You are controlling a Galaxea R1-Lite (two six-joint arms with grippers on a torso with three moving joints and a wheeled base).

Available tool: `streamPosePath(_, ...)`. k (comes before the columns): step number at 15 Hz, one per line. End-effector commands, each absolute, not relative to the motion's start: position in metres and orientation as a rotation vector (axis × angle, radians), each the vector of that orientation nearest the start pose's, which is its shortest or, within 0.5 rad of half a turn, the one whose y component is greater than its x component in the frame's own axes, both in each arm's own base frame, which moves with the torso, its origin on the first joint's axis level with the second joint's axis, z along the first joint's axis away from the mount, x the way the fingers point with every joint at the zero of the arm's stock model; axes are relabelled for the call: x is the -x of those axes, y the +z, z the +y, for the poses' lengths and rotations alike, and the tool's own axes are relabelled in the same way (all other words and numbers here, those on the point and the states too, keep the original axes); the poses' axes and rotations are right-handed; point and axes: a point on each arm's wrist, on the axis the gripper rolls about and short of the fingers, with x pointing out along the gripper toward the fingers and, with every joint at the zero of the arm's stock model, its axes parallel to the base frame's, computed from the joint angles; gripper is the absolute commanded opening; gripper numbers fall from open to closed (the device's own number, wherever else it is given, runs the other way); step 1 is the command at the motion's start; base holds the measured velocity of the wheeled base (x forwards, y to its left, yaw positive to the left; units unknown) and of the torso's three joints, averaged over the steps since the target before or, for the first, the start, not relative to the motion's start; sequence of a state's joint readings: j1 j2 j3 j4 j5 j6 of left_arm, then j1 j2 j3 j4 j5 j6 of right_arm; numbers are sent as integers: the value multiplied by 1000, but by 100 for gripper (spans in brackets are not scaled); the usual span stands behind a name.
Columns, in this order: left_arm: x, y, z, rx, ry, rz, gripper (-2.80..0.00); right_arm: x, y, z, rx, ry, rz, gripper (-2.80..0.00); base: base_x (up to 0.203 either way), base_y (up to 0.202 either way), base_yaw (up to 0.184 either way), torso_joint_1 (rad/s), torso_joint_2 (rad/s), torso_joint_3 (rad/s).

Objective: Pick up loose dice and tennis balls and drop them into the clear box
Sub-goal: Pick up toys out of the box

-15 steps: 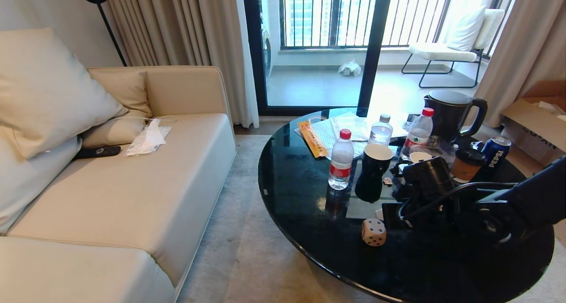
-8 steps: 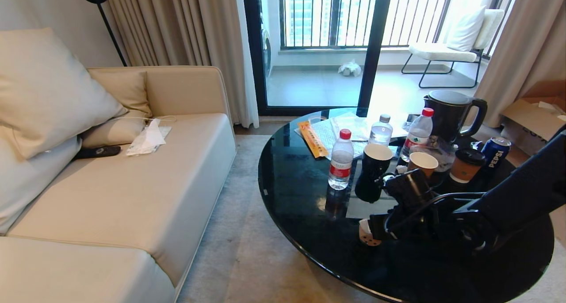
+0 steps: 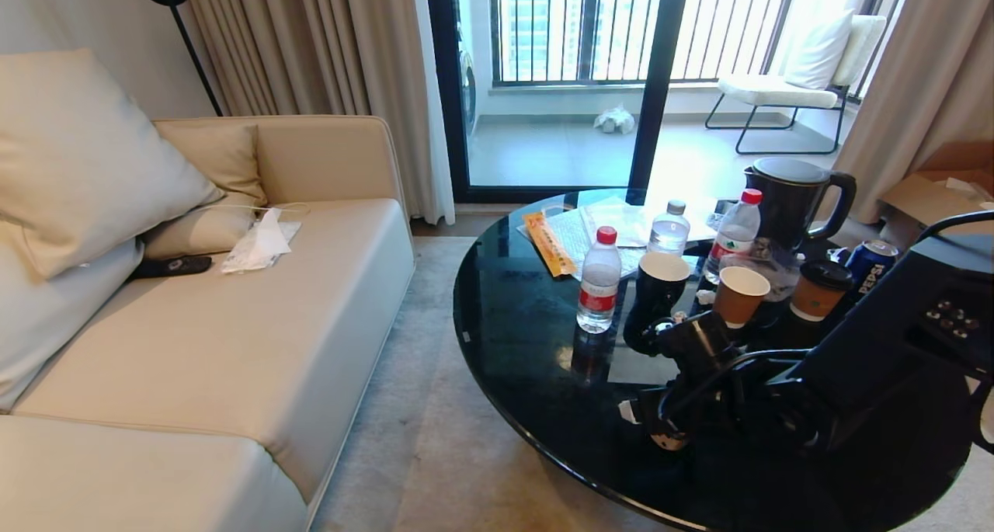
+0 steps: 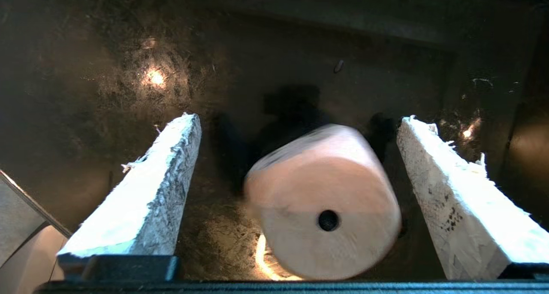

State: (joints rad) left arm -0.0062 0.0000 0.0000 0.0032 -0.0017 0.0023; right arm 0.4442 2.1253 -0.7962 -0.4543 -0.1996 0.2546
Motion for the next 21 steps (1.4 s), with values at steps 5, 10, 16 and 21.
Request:
streamPosePath(5, 23, 75, 0, -2, -8, 3, -280, -295, 49, 133, 41, 103, 856, 0, 0, 0, 0, 0, 0, 0)
streamPosePath(10, 23, 75, 0, -3, -8, 3, -280, -283, 44, 123, 51, 89, 894, 0, 0, 0, 0, 0, 0, 0)
streamPosePath(16, 23, 75, 0, -2, -8, 3, -280, -292, 31, 128, 49, 93, 893, -280, 0, 0, 0, 0, 0, 0)
streamPosePath(21, 23, 75, 0, -3, -8, 3, -280, -294, 26, 128, 85, 110, 905, -280, 0, 0, 0, 0, 0, 0)
